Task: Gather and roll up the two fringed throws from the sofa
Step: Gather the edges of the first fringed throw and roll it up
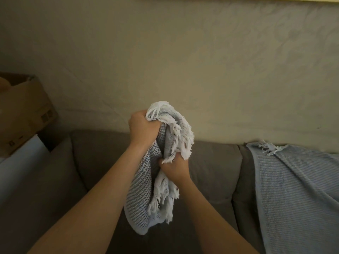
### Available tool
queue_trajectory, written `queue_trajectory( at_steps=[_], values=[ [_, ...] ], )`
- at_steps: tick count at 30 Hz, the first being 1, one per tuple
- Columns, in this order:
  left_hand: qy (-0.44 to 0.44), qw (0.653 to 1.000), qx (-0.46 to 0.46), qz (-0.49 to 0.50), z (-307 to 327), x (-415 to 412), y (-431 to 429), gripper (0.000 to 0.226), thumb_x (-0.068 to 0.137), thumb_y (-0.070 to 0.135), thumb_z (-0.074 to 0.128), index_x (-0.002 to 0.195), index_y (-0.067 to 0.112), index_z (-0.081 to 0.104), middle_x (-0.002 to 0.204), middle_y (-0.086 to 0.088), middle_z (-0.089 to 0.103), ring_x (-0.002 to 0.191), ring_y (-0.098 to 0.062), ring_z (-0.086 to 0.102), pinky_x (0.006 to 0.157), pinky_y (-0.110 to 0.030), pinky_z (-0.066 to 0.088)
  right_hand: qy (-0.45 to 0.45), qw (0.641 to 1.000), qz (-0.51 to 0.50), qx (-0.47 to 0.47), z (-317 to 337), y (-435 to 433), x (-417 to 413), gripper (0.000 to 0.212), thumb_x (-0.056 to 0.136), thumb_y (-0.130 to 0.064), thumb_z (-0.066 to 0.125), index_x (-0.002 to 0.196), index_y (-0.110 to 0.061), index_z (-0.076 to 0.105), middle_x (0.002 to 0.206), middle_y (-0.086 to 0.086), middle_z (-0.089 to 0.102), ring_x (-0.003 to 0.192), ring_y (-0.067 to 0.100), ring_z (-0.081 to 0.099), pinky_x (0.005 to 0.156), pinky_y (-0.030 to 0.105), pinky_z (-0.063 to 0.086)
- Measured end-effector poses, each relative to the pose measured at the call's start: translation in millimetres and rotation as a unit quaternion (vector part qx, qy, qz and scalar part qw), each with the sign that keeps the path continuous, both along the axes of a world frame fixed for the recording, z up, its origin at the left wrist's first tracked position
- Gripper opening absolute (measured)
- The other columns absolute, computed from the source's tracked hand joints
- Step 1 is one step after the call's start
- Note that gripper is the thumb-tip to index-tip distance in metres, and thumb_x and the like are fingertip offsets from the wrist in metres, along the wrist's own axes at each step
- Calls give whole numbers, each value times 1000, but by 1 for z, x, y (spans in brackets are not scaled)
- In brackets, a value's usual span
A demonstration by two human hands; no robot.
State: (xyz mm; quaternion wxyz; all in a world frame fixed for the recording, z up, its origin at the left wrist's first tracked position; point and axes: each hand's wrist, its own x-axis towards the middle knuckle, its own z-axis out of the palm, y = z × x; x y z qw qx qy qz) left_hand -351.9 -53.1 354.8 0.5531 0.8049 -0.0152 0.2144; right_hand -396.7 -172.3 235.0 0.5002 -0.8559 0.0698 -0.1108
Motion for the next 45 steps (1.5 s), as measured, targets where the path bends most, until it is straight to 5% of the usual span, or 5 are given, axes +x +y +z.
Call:
queue_trajectory(
  at_steps=[18,27,33,39,45],
  values=[
    [50,953,295,43,-39,-3,38,17,94,37,73,85,23,73,77,3,68,72,-27,67,62,-36,51,-33,901,-113,-418,53,-112,35,18,80,6,57,74,-11,55,86,10,59,89,34,59,74,36,38],
    [68,943,309,98,-51,-4,38,13,102,28,65,105,17,72,97,-9,72,89,-38,70,70,-40,48,30,986,102,-130,45,-123,30,34,77,3,53,56,-16,33,53,-1,34,55,14,29,52,31,23],
    [41,956,249,148,-36,0,31,11,99,21,63,106,20,71,98,-9,74,90,-41,68,75,-42,47,193,907,300,-223,31,-118,18,28,75,-9,75,68,-22,51,68,-10,53,56,2,45,54,22,38],
    [2,968,196,160,-30,-6,29,6,99,22,65,98,19,70,91,-6,72,83,-37,66,72,-38,42,197,939,235,-157,-2,-107,9,60,60,-27,79,117,-16,67,109,-2,73,97,13,71,84,33,62],
    [9,969,167,183,-20,-7,36,11,101,20,62,103,15,71,87,3,59,78,-23,51,72,-38,38,217,946,225,-85,-4,-101,9,27,72,5,60,97,3,68,92,16,72,83,20,70,74,36,61]
  ],
)
